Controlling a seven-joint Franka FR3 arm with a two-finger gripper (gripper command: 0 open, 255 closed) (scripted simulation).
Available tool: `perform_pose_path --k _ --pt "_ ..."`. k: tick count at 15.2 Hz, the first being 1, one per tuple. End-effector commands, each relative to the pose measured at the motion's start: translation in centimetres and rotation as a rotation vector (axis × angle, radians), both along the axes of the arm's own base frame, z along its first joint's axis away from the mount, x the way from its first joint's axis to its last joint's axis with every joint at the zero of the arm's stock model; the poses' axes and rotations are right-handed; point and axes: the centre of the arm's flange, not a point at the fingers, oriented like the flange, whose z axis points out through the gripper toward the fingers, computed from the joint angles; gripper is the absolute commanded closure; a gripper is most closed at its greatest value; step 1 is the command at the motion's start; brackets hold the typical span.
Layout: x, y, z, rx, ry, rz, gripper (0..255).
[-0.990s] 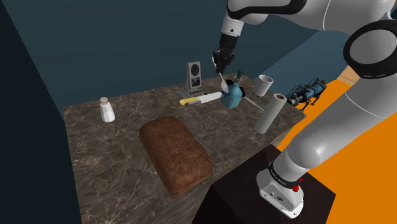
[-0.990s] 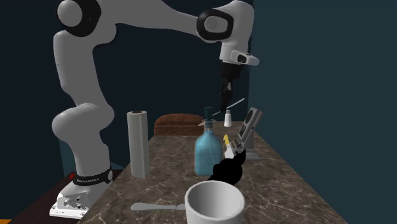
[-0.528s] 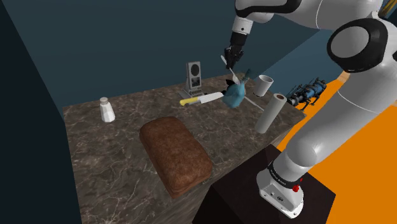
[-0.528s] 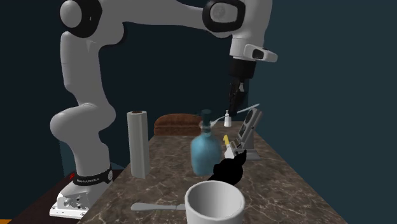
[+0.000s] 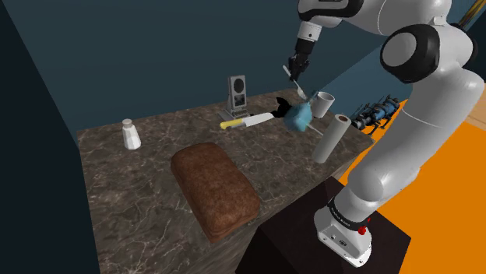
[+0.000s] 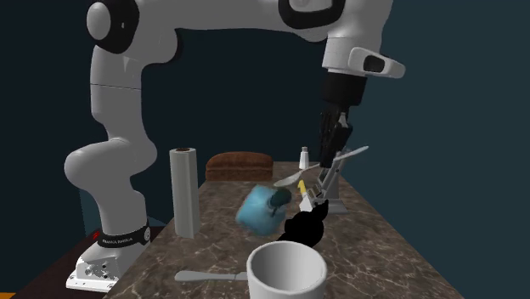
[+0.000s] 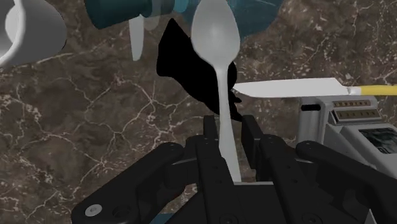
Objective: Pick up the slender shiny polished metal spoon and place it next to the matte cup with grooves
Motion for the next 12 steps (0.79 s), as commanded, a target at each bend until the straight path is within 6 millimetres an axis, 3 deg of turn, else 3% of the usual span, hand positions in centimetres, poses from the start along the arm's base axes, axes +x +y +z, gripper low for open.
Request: perform_pose_path --k 1,11,12 --pt "0.2 -2.9 0.1 0.000 0.000 0.002 255" --pt "1.0 -16.4 0.1 0.000 0.000 0.002 255" --pt "1.0 -16.4 -0.4 0.000 0.000 0.002 255"
